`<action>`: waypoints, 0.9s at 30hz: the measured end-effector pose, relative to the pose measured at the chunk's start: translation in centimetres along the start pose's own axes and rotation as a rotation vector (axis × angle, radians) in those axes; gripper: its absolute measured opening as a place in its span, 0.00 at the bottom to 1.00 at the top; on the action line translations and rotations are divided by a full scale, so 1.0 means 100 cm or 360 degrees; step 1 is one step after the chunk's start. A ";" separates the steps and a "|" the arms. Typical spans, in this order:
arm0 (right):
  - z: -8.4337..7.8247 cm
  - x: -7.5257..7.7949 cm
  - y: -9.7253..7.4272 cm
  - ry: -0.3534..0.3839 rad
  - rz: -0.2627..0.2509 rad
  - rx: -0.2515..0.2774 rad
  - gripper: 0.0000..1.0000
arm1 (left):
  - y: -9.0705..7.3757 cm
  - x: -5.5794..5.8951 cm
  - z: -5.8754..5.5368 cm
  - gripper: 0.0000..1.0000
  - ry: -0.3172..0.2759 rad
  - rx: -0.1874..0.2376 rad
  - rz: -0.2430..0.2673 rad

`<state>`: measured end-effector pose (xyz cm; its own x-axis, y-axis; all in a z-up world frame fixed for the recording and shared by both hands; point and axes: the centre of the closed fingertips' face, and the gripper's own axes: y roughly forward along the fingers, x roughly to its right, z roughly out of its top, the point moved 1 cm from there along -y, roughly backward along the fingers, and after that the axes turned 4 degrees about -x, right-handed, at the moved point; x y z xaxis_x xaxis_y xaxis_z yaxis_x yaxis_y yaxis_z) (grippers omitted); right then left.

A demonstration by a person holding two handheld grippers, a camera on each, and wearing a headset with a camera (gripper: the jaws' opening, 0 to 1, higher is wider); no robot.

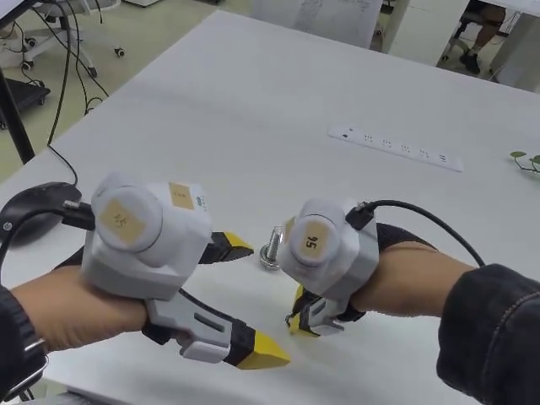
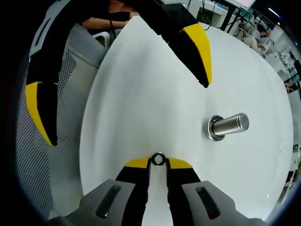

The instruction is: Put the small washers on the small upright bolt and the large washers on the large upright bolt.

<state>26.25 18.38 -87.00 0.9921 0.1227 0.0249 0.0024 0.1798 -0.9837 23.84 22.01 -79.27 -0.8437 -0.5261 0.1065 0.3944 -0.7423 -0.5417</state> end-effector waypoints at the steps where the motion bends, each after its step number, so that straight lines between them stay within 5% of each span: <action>1: 0.000 0.000 0.000 -0.0001 0.0000 0.0001 0.14 | 0.000 0.000 0.000 0.79 0.0002 0.0000 0.0000; 27: -0.014 0.003 -0.009 0.0081 0.0001 -0.0014 0.13 | 0.001 0.001 -0.001 0.79 0.0001 -0.0007 -0.0009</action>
<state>26.75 16.91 -86.39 0.9972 0.0731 0.0154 0.0027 0.1712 -0.9852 23.76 21.99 -79.39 -0.8463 -0.5214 0.1089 0.3879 -0.7435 -0.5447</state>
